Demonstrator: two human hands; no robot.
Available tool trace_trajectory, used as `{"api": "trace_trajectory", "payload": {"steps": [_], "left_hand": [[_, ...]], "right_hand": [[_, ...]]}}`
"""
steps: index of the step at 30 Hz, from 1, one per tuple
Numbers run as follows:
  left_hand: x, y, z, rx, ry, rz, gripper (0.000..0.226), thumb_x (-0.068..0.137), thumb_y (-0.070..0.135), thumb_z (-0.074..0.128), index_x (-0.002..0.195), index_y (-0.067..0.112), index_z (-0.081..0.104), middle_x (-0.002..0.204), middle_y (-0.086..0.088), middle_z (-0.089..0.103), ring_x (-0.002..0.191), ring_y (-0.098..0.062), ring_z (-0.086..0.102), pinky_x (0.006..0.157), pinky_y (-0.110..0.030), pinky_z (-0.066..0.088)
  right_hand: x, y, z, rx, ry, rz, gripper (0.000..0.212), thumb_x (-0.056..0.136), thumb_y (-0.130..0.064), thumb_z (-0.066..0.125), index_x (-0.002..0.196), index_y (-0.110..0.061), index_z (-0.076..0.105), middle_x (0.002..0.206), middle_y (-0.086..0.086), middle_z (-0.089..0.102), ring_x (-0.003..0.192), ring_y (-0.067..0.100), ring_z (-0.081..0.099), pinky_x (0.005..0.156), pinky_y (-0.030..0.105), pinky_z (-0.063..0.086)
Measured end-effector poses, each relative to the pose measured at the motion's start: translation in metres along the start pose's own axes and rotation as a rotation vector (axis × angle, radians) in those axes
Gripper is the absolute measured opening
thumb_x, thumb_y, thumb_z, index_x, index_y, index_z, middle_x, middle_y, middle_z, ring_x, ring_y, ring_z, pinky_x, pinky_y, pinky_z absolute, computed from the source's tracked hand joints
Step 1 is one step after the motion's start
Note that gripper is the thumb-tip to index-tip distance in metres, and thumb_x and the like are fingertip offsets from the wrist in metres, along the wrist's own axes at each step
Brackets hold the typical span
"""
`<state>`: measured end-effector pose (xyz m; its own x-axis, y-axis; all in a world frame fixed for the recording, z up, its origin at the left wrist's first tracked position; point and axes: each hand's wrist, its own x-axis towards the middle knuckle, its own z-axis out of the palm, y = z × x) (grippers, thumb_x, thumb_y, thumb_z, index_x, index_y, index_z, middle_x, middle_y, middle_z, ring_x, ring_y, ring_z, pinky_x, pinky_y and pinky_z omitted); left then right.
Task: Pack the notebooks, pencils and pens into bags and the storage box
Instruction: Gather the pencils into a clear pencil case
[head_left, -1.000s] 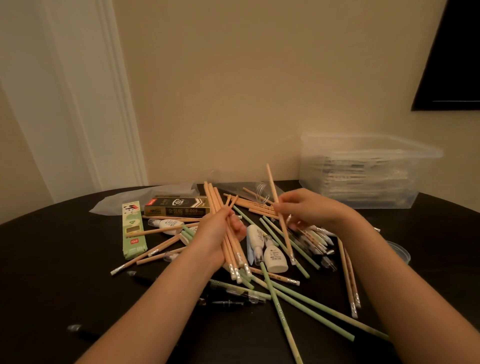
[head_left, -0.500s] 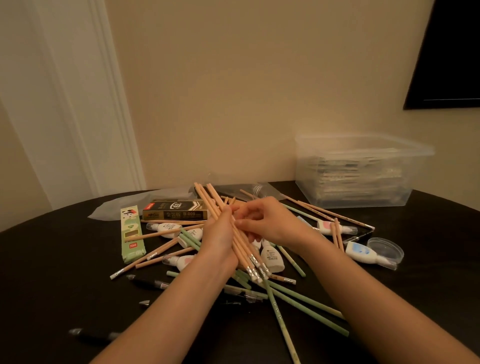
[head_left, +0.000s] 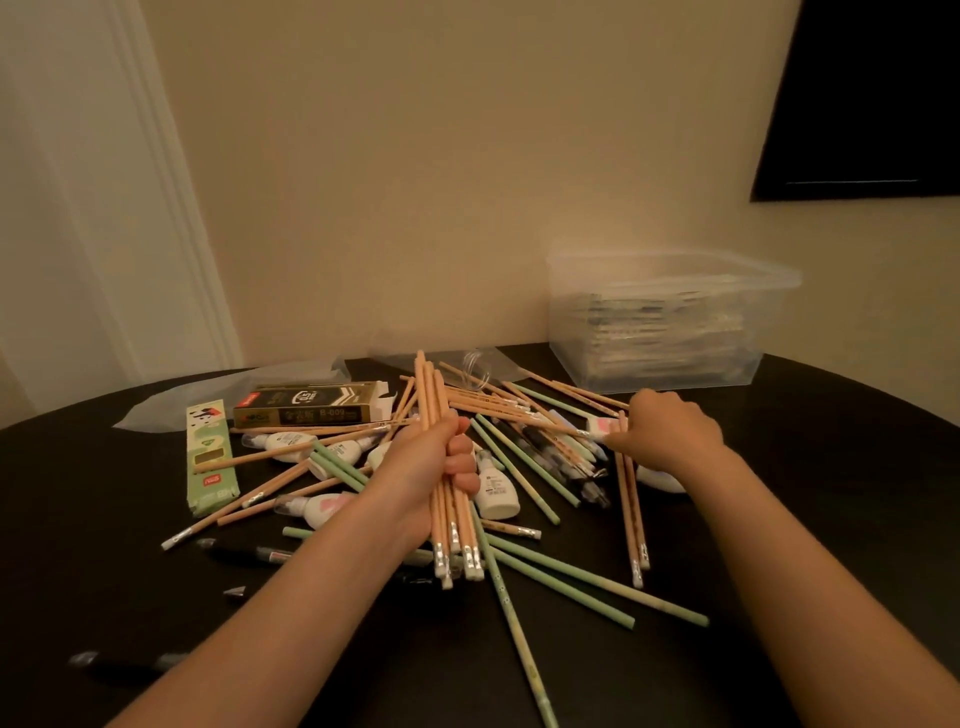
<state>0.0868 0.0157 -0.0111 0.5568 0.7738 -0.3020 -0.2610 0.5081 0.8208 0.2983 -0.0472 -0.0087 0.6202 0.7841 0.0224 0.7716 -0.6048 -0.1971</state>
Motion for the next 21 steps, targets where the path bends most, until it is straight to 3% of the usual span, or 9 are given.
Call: {"api": "trace_trajectory", "payload": {"steps": [6, 13, 17, 21], "left_hand": [[-0.003, -0.001, 0.002, 0.084, -0.082, -0.063, 0.019, 0.095, 0.025, 0.049, 0.083, 0.011, 0.050, 0.049, 0.005, 0.040, 0.035, -0.004, 0.035, 0.032, -0.014, 0.031], [-0.010, 0.003, 0.005, 0.153, -0.138, -0.046, 0.036, 0.094, 0.033, 0.050, 0.062, 0.015, 0.044, 0.043, 0.006, 0.035, 0.031, -0.004, 0.033, 0.029, -0.014, 0.028], [-0.016, 0.008, 0.003, 0.114, -0.122, -0.034, 0.035, 0.095, 0.032, 0.048, 0.065, 0.013, 0.047, 0.047, 0.002, 0.042, 0.034, -0.006, 0.041, 0.030, -0.014, 0.033], [-0.025, 0.015, -0.001, 0.106, -0.093, -0.032, 0.030, 0.095, 0.030, 0.049, 0.072, 0.011, 0.052, 0.055, -0.003, 0.054, 0.043, -0.011, 0.055, 0.039, -0.018, 0.047]], "right_hand": [[0.003, -0.001, 0.006, -0.021, -0.033, 0.067, 0.046, 0.085, -0.041, 0.064, 0.118, -0.014, 0.051, 0.114, 0.007, 0.057, 0.106, 0.025, 0.055, 0.082, 0.036, 0.046], [0.005, -0.008, 0.015, -0.046, 0.023, 0.064, 0.039, 0.092, -0.036, 0.054, 0.121, -0.011, 0.052, 0.117, 0.009, 0.058, 0.107, 0.027, 0.056, 0.077, 0.035, 0.042], [0.015, -0.004, 0.013, 0.086, -0.006, 0.042, 0.022, 0.095, -0.031, 0.050, 0.105, -0.011, 0.053, 0.097, 0.008, 0.056, 0.093, 0.025, 0.056, 0.080, 0.037, 0.046], [0.010, -0.015, -0.005, 0.394, -0.102, -0.092, 0.021, 0.095, -0.020, 0.049, 0.077, -0.010, 0.052, 0.072, 0.005, 0.050, 0.065, 0.016, 0.049, 0.064, 0.029, 0.041]]}}
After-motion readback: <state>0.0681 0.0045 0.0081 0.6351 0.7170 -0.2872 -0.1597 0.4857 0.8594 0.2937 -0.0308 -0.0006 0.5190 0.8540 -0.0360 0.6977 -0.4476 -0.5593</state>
